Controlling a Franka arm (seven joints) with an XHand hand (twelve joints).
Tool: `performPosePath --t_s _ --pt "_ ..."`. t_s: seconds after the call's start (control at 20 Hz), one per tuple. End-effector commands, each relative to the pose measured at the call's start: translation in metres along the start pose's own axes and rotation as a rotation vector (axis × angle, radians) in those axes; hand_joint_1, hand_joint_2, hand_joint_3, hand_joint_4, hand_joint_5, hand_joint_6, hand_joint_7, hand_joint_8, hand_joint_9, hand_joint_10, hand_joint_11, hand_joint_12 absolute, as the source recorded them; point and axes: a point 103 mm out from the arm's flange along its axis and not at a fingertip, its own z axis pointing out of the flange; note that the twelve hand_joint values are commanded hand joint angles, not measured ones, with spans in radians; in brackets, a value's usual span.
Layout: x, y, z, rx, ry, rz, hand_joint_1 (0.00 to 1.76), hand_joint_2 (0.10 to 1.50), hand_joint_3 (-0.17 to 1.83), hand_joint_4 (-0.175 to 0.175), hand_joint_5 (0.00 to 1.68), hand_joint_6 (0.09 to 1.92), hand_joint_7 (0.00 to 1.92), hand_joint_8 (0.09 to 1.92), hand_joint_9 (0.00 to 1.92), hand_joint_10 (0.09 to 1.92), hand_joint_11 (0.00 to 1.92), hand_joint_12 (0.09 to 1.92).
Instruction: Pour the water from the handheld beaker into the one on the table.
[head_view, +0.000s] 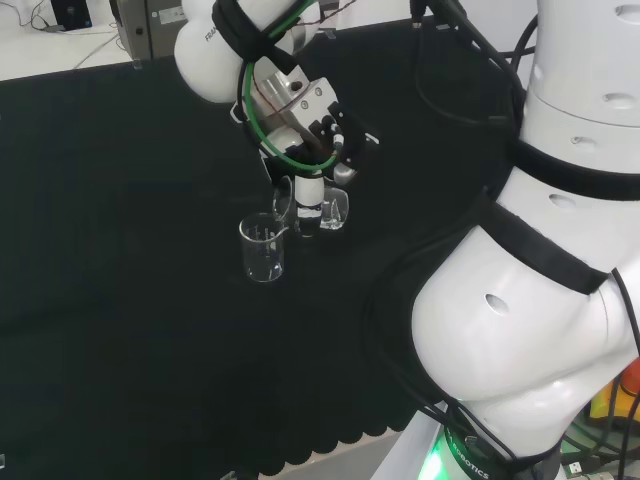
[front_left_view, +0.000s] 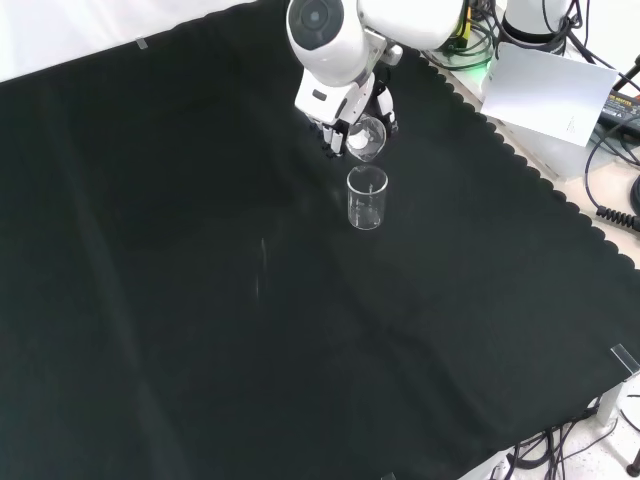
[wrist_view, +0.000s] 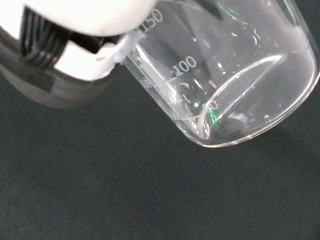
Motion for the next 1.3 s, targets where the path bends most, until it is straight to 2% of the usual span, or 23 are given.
performPosePath --t_s 0.05,0.3,0.8,1.3 --pt "0.007 0.002 -0.006 0.027 -0.032 0.004 1.15 0.62 0.8 0.034 1.21 0.86 1.46 0.74 1.6 0.42 1.48 0.58" --pt "0.012 0.002 -0.012 0.038 -0.068 0.016 1.15 0.62 0.8 0.033 1.2 0.86 1.46 0.74 1.6 0.43 1.48 0.58" --pt "0.019 0.006 -0.02 0.107 -0.125 0.049 1.15 0.62 0.8 0.033 1.2 0.87 1.46 0.74 1.6 0.43 1.48 0.58" --pt "0.024 0.009 -0.023 0.149 -0.173 0.065 1.15 0.62 0.8 0.031 1.2 0.87 1.46 0.75 1.59 0.44 1.48 0.58"
